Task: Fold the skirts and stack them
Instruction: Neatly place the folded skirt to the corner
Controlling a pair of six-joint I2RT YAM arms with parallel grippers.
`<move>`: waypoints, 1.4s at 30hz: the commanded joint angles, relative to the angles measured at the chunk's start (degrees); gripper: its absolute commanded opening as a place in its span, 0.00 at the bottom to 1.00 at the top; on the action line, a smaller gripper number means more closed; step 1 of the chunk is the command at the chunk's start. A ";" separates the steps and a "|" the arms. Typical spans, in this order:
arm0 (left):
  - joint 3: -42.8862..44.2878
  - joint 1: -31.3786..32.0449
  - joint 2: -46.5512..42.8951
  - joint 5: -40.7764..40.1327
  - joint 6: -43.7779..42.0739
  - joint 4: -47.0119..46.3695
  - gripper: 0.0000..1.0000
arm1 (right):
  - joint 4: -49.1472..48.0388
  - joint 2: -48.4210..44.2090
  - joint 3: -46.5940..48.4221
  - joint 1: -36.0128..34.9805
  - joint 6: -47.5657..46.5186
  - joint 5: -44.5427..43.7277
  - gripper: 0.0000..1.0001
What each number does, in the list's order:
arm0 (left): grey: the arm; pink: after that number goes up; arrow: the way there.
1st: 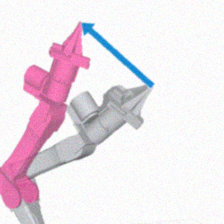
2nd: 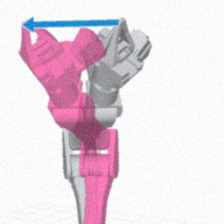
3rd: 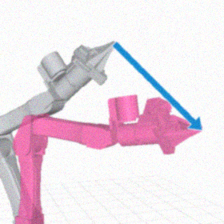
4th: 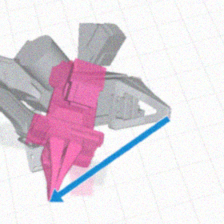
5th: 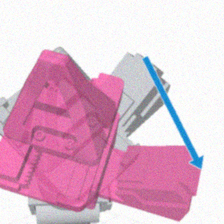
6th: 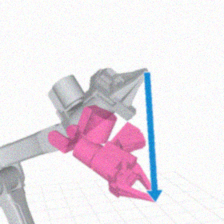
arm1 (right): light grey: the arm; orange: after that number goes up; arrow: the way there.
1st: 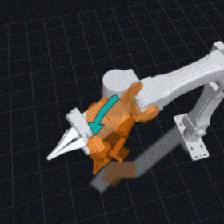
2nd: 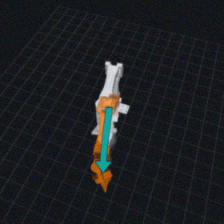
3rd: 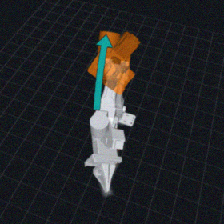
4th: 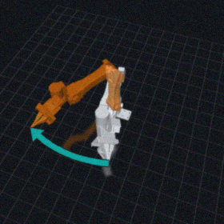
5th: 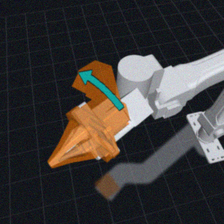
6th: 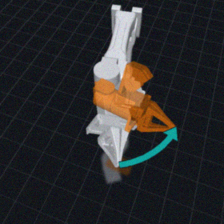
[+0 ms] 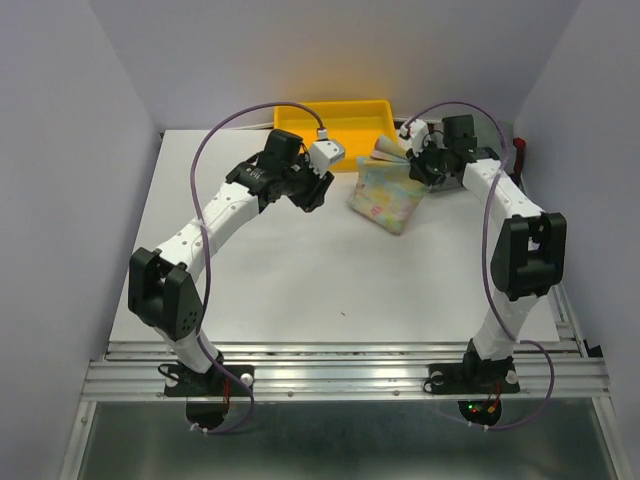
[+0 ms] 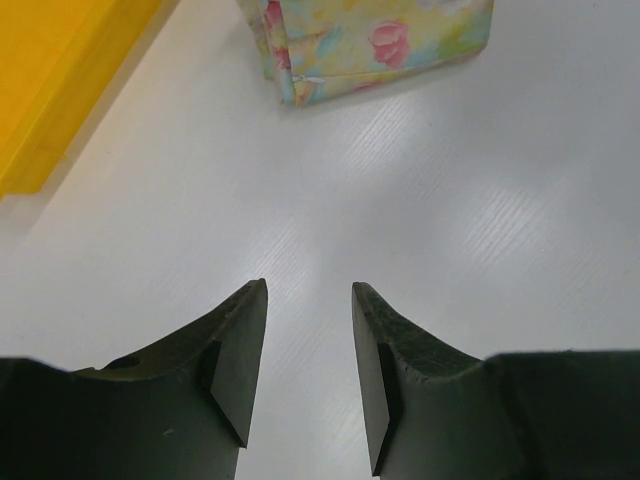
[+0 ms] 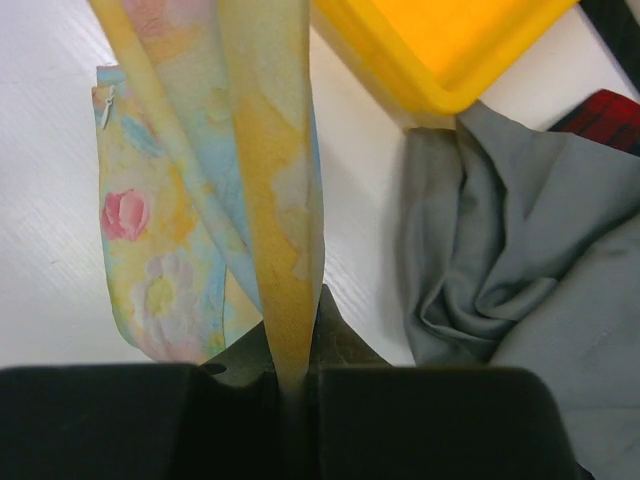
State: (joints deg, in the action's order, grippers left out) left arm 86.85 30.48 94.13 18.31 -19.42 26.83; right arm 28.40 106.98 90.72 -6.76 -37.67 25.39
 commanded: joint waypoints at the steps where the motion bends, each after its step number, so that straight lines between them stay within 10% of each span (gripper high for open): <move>1: -0.10 0.02 -0.35 0.85 -0.18 -0.99 0.50 | -5.55 0.42 5.43 2.90 1.98 -1.83 0.01; 18: 1.66 0.02 1.41 0.68 -0.62 -0.46 0.51 | -15.22 4.11 14.48 10.63 10.50 -2.62 0.01; 42: 2.98 -0.07 2.82 -0.11 -2.20 3.40 0.52 | -8.98 26.53 28.20 27.06 49.71 5.55 0.01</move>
State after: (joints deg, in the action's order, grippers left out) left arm 87.24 30.48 97.41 17.93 -20.73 29.10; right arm 20.01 133.93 119.17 17.52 6.15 27.83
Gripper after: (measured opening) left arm 0.517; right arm 0.059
